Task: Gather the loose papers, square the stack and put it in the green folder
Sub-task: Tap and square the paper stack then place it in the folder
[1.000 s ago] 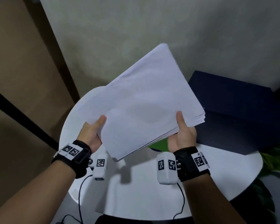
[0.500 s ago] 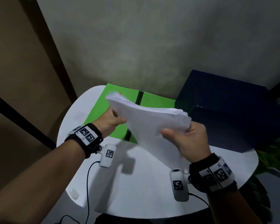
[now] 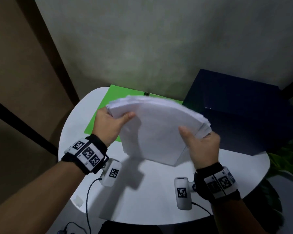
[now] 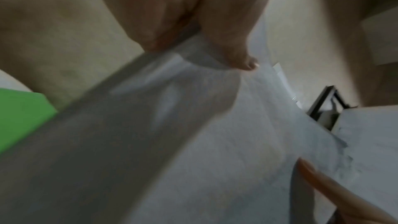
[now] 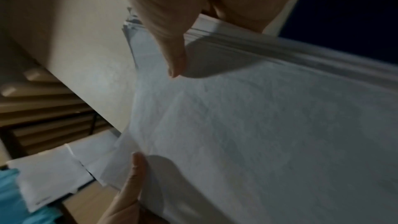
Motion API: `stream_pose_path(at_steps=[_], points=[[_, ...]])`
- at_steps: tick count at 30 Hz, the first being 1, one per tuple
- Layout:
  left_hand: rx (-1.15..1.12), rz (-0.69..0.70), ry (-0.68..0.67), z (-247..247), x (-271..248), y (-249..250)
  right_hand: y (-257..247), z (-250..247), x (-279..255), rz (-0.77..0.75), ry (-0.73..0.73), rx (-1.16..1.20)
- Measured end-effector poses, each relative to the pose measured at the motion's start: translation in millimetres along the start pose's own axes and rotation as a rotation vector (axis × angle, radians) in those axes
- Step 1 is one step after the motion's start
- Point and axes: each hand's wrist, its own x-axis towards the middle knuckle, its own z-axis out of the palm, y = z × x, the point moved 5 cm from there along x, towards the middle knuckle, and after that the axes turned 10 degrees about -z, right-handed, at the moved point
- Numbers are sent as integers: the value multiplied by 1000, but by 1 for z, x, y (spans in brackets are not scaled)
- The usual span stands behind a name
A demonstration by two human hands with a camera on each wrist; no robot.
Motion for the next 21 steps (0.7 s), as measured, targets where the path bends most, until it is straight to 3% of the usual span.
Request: stream_pose_path(at_steps=[3,5,9,15,18,21], points=[[132,-225,-130,-3,-10,-41,29,-2,-13,132,-22,-41],[134,-280,-170,1,-17,-54,38,-2,-16,181,8,-13],[123,-159,-102,6,-20,-34,25,3,-17,133,20,51],[219,123,182,1,-25,19,-28,11,-13,-163,33,33],[229,107,281,5,-34,19,-15,20,-13,-130,-32,-84],[275,-27,180,12,-43,-11,25,26,-26,0,-105,-163]])
